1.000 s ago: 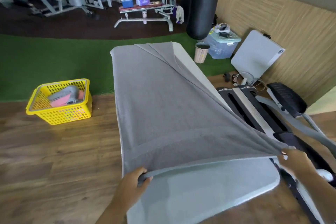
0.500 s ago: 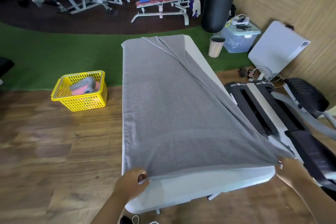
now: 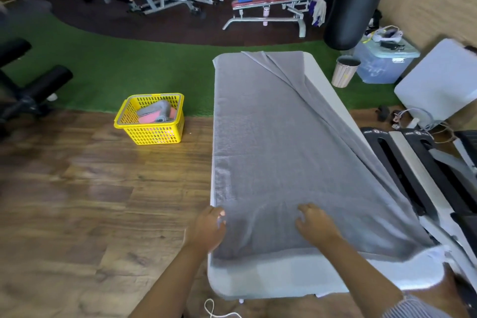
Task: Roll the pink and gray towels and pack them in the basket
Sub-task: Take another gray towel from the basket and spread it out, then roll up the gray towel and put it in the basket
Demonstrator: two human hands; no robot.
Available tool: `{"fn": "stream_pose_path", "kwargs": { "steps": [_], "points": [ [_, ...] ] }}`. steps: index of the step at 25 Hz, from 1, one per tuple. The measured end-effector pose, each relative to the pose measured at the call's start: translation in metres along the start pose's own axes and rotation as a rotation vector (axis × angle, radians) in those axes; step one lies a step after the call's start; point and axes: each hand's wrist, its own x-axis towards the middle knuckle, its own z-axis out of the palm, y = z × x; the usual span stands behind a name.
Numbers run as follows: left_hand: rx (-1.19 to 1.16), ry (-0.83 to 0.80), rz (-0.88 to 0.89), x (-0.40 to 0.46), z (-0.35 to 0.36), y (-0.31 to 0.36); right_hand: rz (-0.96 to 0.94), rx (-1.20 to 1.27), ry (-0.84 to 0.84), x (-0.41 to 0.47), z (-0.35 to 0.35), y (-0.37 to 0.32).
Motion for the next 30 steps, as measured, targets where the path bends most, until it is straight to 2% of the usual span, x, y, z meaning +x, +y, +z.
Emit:
{"fn": "stream_pose_path", "kwargs": {
  "steps": [2,5,10,16,22,26,30],
  "points": [
    [0.092,-0.002,0.005,0.010,-0.012,-0.017,-0.085,-0.018,-0.025,0.014,0.023,-0.051],
    [0.171,-0.018,0.024,0.027,-0.035,-0.054,-0.100,-0.032,-0.009,0.033,0.050,-0.119],
    [0.118,-0.046,0.113,0.063,-0.083,-0.149,-0.031,0.023,0.060,0.069,0.082,-0.205],
    [0.066,-0.021,0.149,0.122,-0.143,-0.223,0.116,0.021,0.106,0.102,0.092,-0.263],
    [0.032,0.054,0.200,0.211,-0.194,-0.230,0.194,0.059,0.131,0.183,0.073,-0.288],
    [-0.059,0.090,0.260,0.320,-0.226,-0.227,0.233,0.063,0.164,0.281,0.057,-0.295],
    [0.058,0.093,0.377,0.451,-0.259,-0.187,0.306,0.092,0.223,0.389,0.024,-0.276]
  ]
}}
